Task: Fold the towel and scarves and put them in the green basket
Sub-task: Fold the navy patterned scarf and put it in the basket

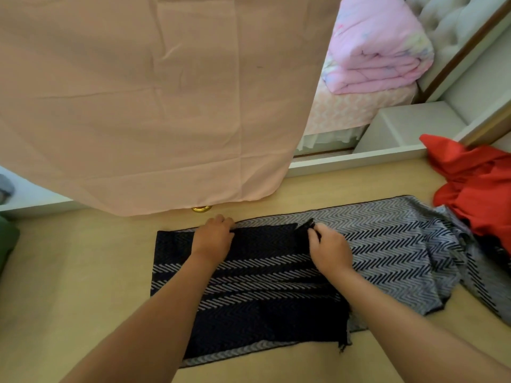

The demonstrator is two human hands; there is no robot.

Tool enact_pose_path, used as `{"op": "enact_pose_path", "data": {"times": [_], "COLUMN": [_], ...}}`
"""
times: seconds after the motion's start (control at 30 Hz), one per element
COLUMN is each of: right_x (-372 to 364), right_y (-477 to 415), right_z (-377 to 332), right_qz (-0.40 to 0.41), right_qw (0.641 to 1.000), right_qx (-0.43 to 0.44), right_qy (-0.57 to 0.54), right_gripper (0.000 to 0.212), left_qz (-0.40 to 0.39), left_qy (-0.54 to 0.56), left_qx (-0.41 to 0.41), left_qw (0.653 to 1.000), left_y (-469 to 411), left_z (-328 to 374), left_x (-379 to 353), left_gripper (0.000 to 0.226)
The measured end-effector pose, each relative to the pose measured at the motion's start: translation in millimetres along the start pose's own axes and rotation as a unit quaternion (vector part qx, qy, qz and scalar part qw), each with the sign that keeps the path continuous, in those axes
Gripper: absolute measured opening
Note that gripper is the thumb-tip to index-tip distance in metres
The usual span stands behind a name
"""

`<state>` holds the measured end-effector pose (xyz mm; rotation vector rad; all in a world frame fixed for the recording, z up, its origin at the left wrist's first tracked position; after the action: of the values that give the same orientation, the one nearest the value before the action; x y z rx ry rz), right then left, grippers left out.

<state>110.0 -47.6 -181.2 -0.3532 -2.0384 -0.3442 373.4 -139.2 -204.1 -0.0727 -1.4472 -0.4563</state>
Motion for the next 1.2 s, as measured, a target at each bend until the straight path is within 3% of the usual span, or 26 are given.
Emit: {"op": "enact_pose_path", "data": {"times": [0.1,0.23,0.43,0.6,0.7,0.77,0.83,0.9,1.07,1.2], "right_x": [11,14,8,1,-13,-38,-66,-76,-51,-42], "right_y": [-18,-37,-49,-39,-14,10,30,40,70,127], "right_z": [18,31,38,10,-29,-45,-43,-36,-44,-63], "right_qz": [0.022,0.030,0.022,0.043,0.046,-0.022,-0.129,-0.180,-0.141,-0.123], "right_qw": [0.996,0.991,0.991,0.985,0.970,0.958,0.946,0.937,0.941,0.928], "right_qx": [-0.087,-0.127,-0.120,0.004,0.157,0.234,0.238,0.218,0.228,0.328], "right_qy": [-0.029,-0.002,0.064,0.169,0.181,0.166,0.179,0.208,0.204,0.127], "right_gripper": [0.032,0.032,0.034,0.050,0.051,0.051,0.056,0.060,0.056,0.033], "left_qz": [0.060,0.179,0.144,0.171,0.207,0.215,0.204,0.184,0.121,0.066], "left_qy": [0.015,0.082,0.035,0.007,0.033,0.026,0.021,0.019,0.053,0.065], "left_qx": [-0.032,-0.021,0.008,0.003,-0.014,-0.009,0.013,0.019,-0.046,-0.110], "left_qw": [0.998,0.980,0.989,0.985,0.978,0.976,0.979,0.983,0.990,0.990], "left_y": [-2,4,-16,-5,27,54,84,116,183,214], "left_z": [0,-8,-13,-7,-5,-13,-28,-40,-25,8], "left_x": [13,36,21,14,14,7,-3,-12,-27,-49], "left_gripper": [0.014,0.006,0.017,0.043,0.036,0.031,0.036,0.040,0.034,0.032]}}
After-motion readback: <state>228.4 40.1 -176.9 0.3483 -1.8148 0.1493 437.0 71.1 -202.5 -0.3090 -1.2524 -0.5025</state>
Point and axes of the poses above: each hand's wrist, its own y-axis away from the middle knuckle, its own x-axis out of the back of the hand, z = x × y, the point moved 10 cm from there along -y, towards the middle knuckle, and after that the axes turned 1 degree about z, right-handed, at the moved point
